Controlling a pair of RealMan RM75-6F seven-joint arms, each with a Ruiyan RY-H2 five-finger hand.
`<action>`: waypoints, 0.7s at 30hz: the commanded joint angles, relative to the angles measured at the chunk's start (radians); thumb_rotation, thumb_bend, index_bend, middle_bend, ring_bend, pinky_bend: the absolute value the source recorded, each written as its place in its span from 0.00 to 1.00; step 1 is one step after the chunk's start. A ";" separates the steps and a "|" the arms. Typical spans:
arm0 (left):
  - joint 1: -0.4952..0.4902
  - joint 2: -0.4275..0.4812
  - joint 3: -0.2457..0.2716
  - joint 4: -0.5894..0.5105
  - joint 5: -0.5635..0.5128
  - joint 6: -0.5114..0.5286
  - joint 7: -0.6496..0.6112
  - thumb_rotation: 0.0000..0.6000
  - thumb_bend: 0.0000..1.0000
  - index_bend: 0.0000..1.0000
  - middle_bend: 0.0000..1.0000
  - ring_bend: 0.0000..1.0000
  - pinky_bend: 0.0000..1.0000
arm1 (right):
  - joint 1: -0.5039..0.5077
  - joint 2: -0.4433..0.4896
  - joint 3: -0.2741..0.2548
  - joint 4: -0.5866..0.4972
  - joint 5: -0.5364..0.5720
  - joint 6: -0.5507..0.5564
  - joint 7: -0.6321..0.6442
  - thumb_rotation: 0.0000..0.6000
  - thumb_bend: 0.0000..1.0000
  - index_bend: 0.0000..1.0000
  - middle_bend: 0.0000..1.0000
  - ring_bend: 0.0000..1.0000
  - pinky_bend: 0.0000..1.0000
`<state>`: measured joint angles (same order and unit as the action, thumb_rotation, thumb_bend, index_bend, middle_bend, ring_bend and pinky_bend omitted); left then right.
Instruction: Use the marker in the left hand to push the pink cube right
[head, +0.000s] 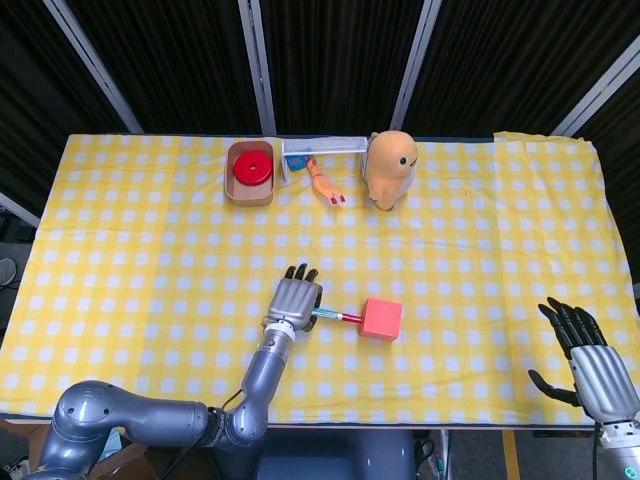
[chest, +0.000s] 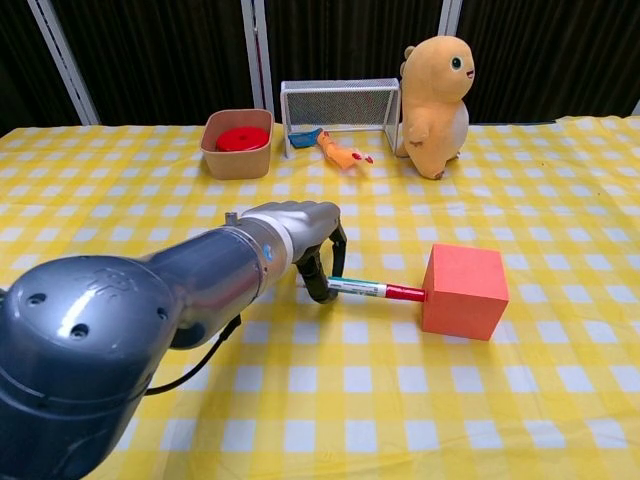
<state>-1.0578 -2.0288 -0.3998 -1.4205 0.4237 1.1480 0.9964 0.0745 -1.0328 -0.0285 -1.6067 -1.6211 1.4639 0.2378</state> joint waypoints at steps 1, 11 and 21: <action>-0.015 -0.017 -0.006 0.016 0.008 -0.003 -0.008 1.00 0.48 0.61 0.11 0.00 0.08 | 0.001 0.002 -0.001 0.000 0.000 -0.002 0.001 1.00 0.32 0.00 0.00 0.00 0.00; -0.088 -0.086 -0.040 0.099 0.008 -0.025 -0.007 1.00 0.48 0.61 0.11 0.00 0.08 | -0.001 0.004 -0.001 0.000 0.002 0.000 0.011 1.00 0.32 0.00 0.00 0.00 0.00; -0.152 -0.147 -0.082 0.179 0.000 -0.052 -0.009 1.00 0.48 0.61 0.11 0.00 0.08 | -0.002 0.005 -0.001 0.002 0.001 0.000 0.015 1.00 0.32 0.00 0.00 0.00 0.00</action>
<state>-1.2059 -2.1713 -0.4785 -1.2451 0.4249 1.0995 0.9886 0.0730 -1.0274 -0.0293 -1.6051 -1.6202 1.4644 0.2528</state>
